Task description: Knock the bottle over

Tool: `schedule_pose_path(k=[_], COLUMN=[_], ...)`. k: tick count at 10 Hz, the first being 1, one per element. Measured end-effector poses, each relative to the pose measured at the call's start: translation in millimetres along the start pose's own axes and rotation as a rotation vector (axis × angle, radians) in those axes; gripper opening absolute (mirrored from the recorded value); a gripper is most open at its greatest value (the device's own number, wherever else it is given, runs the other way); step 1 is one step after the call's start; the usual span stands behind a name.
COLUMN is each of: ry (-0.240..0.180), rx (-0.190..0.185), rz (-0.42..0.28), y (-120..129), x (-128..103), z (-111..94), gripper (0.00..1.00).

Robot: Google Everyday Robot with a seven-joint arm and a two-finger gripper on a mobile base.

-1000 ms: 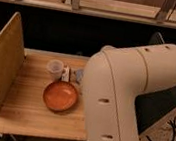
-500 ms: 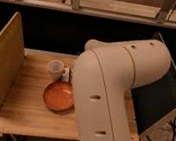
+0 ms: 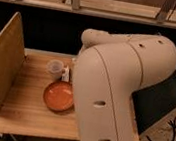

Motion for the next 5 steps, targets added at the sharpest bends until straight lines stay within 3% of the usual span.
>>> schedule_pose_path(k=[1,3,5], ry=[0.002,0.002,-0.004], rx=[-0.046,-0.154,-0.228], rz=[0.051,0.225,0.407], y=[15,47,62], x=[-16,-73,-134], z=[-15,-50,-77], gripper=[0.0,0.0,0.0])
